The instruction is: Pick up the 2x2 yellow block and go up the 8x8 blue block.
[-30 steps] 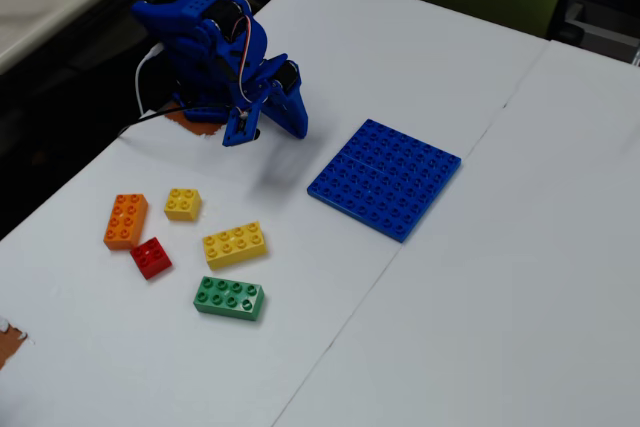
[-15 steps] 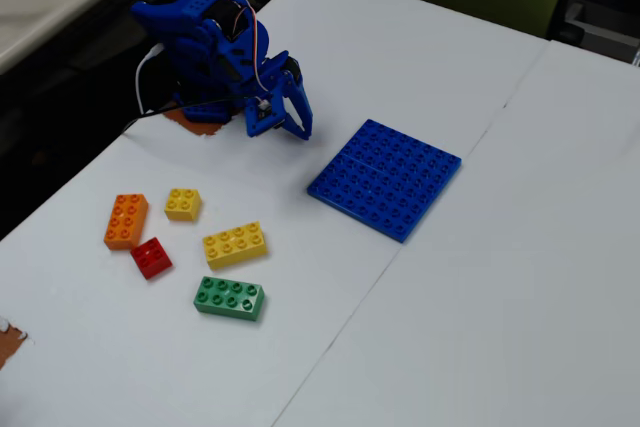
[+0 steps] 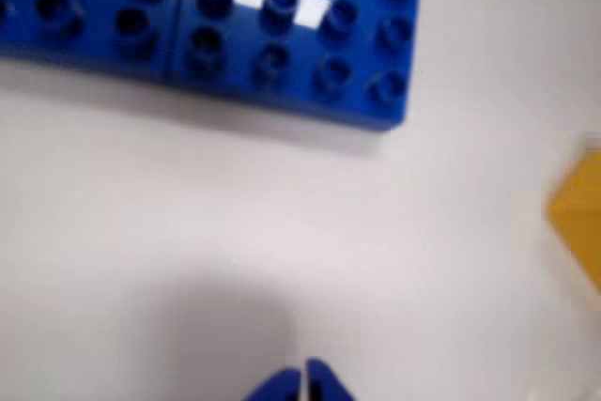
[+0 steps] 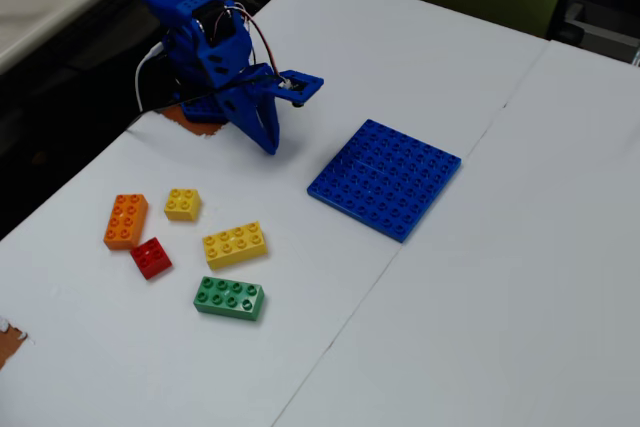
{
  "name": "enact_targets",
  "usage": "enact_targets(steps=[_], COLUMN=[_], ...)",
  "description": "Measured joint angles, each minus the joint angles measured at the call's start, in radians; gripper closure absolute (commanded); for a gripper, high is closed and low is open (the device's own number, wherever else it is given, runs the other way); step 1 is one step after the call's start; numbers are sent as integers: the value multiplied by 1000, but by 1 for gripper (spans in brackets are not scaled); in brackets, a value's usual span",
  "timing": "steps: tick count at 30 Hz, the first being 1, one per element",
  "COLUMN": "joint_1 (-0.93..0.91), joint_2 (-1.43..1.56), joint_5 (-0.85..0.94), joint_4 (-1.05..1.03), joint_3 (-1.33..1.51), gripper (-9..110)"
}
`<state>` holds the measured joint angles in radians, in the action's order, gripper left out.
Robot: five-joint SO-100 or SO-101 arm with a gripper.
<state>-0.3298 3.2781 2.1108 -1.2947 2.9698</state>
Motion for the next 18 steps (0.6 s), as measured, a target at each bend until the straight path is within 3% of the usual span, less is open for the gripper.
enact_targets(steps=[8,12,18], joint_1=[-196,-319,-534], joint_2=[-179,-382,-670], joint_5=[281,520,900], joint_4=[-207,-314,-268], joint_3=[-351,-572,-730], gripper=[89,81,76])
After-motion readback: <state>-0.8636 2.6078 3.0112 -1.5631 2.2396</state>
